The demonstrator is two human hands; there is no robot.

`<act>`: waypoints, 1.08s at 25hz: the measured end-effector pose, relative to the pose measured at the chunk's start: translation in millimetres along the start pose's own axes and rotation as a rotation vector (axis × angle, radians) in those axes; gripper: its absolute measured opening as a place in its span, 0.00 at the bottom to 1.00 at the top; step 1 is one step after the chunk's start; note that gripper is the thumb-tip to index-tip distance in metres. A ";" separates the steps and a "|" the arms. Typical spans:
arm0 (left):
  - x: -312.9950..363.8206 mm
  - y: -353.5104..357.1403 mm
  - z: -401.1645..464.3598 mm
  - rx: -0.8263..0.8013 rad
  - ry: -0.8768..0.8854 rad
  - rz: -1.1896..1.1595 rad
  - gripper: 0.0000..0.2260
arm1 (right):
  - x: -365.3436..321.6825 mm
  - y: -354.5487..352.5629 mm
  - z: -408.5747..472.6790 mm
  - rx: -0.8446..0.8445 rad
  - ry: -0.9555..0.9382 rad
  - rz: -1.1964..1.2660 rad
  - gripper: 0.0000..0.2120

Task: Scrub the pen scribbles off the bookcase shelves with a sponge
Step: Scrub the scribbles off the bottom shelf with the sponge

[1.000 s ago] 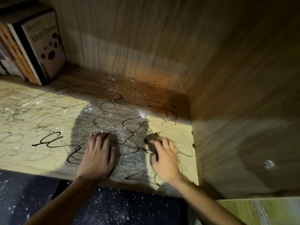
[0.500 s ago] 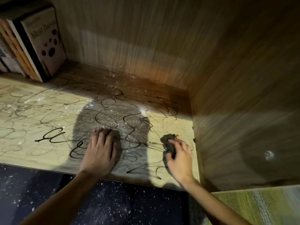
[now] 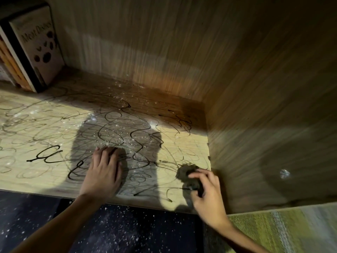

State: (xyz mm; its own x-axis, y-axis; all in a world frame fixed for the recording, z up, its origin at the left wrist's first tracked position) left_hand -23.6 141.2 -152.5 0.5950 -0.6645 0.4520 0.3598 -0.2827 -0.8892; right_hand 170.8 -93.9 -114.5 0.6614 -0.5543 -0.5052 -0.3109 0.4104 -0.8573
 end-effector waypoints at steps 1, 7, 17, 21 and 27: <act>0.6 -1.2 0.4 -0.001 -0.003 -0.003 0.24 | 7.1 0.2 6.7 0.005 0.056 -0.073 0.24; -1.8 2.6 2.3 -0.009 -0.015 0.022 0.25 | -11.0 47.1 20.9 0.061 0.212 -0.156 0.22; -4.8 4.5 2.9 -0.029 -0.012 -0.018 0.25 | 32.1 20.1 12.5 -0.046 -0.332 -0.482 0.20; -6.9 7.2 4.2 -0.032 -0.015 -0.005 0.26 | -15.2 50.3 21.9 0.037 -0.075 -0.433 0.19; -5.5 5.9 3.7 -0.013 -0.016 -0.023 0.25 | 28.4 19.3 12.3 -0.118 -0.438 -0.613 0.21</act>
State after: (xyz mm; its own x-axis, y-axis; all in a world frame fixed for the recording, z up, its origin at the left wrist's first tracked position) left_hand -22.1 145.8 -159.9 0.5983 -0.6467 0.4732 0.3640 -0.3067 -0.8794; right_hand 192.0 -92.8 -144.2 0.9420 -0.3097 0.1293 0.1449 0.0278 -0.9891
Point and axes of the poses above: each hand's wrist, its own z-axis towards the middle knuckle, its own y-axis out of the palm, x = y × z, the point moved 1 cm from there along z, towards the middle knuckle, and after that the axes turned 7 degrees about -z, right-handed, at the moved point
